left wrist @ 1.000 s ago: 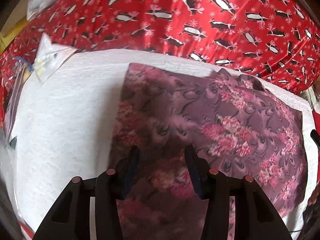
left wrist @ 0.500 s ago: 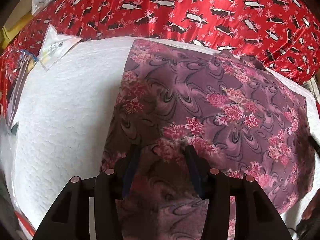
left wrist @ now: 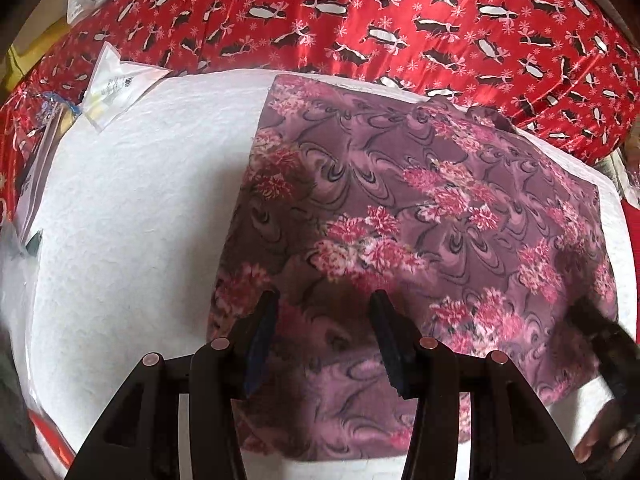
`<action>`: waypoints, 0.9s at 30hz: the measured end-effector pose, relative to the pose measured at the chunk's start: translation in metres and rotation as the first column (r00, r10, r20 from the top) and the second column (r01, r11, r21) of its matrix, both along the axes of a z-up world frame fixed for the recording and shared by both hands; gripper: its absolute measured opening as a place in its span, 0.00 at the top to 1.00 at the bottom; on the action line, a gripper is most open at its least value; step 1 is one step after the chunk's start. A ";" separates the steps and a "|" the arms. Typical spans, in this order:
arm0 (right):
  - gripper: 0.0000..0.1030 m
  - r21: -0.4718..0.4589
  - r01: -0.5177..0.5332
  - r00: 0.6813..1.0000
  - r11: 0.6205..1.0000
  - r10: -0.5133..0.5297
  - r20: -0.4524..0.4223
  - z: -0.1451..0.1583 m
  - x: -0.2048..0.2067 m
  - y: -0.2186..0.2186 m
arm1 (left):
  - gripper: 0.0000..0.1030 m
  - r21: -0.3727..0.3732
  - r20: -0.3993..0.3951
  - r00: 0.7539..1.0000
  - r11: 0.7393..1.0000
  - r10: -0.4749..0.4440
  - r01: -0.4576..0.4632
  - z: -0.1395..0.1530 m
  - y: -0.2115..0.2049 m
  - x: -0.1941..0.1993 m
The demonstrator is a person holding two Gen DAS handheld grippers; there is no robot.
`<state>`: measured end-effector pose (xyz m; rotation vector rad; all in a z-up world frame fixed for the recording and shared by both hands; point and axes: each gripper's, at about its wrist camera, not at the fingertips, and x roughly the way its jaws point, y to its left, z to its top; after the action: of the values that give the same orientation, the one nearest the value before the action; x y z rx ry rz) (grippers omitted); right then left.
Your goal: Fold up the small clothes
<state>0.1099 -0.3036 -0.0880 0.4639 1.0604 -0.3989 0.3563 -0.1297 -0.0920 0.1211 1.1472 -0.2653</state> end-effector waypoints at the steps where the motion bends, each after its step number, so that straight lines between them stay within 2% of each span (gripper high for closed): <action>1: 0.67 -0.007 0.002 1.000 1.000 -0.002 -0.007 -0.002 -0.001 0.002 | 0.54 0.000 0.000 1.000 1.000 -0.002 0.002 0.002 0.001 -0.002; 3: 0.67 -0.022 0.017 1.000 1.000 -0.017 0.000 0.002 -0.004 0.009 | 0.54 -0.002 0.003 1.000 1.000 -0.003 0.003 0.006 0.004 -0.006; 5: 0.67 0.018 0.024 0.999 1.000 -0.024 0.032 0.010 -0.004 0.014 | 0.54 -0.002 0.012 1.000 1.000 -0.005 0.005 0.009 0.008 -0.009; 9: 0.64 0.031 -0.040 0.997 0.999 0.038 0.066 0.017 0.000 0.038 | 0.54 0.004 0.011 1.000 1.000 0.001 -0.001 0.011 0.014 -0.017; 11: 0.64 0.041 -0.074 0.997 0.996 0.072 0.037 0.008 0.003 0.049 | 0.54 0.013 0.007 1.000 1.000 0.003 -0.003 0.009 0.017 -0.023; 13: 0.62 0.060 -0.109 0.993 0.992 0.112 -0.044 -0.009 0.008 0.059 | 0.54 0.037 -0.002 1.000 0.999 -0.002 0.002 0.004 0.019 -0.028; 15: 0.63 -0.004 -0.143 0.989 0.990 0.142 -0.041 -0.005 0.006 0.067 | 0.54 0.061 -0.012 1.000 0.998 -0.009 0.010 0.000 0.022 -0.032; 16: 0.63 0.000 -0.137 0.990 0.991 0.137 -0.042 -0.001 0.005 0.065 | 0.54 0.060 -0.012 1.000 0.998 -0.009 0.010 0.000 0.025 -0.034; 19: 0.62 0.047 -0.001 0.999 0.999 -0.001 0.035 0.016 -0.017 0.035 | 0.54 0.046 -0.017 1.000 0.999 0.002 -0.002 0.000 0.036 -0.038; 21: 0.58 0.034 0.145 0.988 0.989 -0.147 0.046 0.025 -0.040 0.000 | 0.54 0.036 -0.034 0.999 0.999 0.016 -0.015 -0.002 0.044 -0.037; 22: 0.53 0.026 0.223 0.974 0.975 -0.224 0.044 0.028 -0.054 -0.019 | 0.54 0.032 -0.042 0.999 0.999 0.024 -0.023 -0.003 0.046 -0.037; 24: 0.54 0.019 0.362 0.931 0.932 -0.362 0.034 0.030 -0.083 -0.054 | 0.54 0.022 -0.060 0.997 0.999 0.043 -0.042 -0.006 0.049 -0.037; 27: 0.53 0.032 0.436 0.899 0.899 -0.437 0.025 0.024 -0.105 -0.078 | 0.54 0.028 -0.083 0.995 0.998 0.060 -0.058 -0.011 0.045 -0.039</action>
<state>0.0052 -0.3815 -0.0638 0.7332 0.9262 -0.7748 0.3177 -0.0846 -0.1028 0.0990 1.2358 -0.2049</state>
